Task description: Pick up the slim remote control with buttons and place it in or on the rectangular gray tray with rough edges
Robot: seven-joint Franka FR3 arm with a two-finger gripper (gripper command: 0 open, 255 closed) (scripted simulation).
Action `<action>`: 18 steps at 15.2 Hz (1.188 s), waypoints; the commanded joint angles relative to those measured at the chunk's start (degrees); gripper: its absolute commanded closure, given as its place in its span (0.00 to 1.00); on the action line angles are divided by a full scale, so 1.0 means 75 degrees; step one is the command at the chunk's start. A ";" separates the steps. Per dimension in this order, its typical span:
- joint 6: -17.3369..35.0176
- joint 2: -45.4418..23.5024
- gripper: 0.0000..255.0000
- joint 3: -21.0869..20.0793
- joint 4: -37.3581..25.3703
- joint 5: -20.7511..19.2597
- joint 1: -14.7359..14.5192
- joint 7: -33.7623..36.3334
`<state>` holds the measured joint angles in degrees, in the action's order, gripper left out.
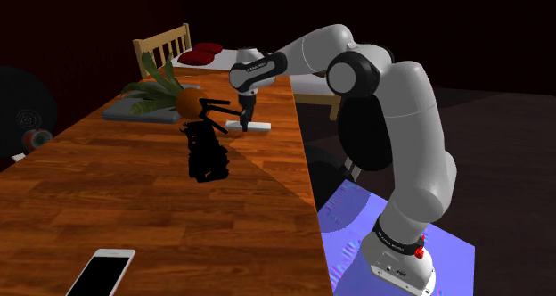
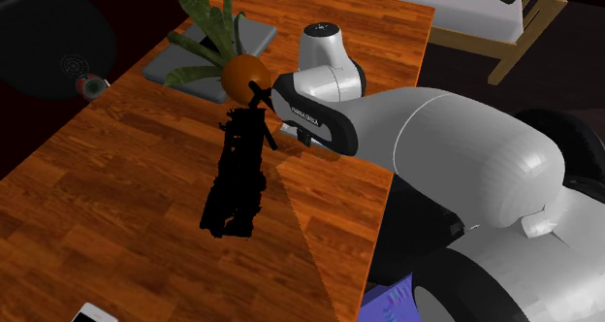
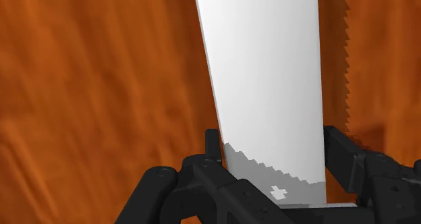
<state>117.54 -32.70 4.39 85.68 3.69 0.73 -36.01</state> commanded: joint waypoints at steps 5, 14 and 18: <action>-0.0504 0.0190 1.00 0.0010 -0.0317 -0.0022 -0.0005 0.0027; -0.1308 0.0414 1.00 0.0024 -0.0898 -0.0049 0.0000 0.0056; -0.1688 0.0469 1.00 0.0028 -0.1224 -0.0058 0.0005 0.0068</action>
<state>105.91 -29.06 4.59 77.71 3.26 0.72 -35.49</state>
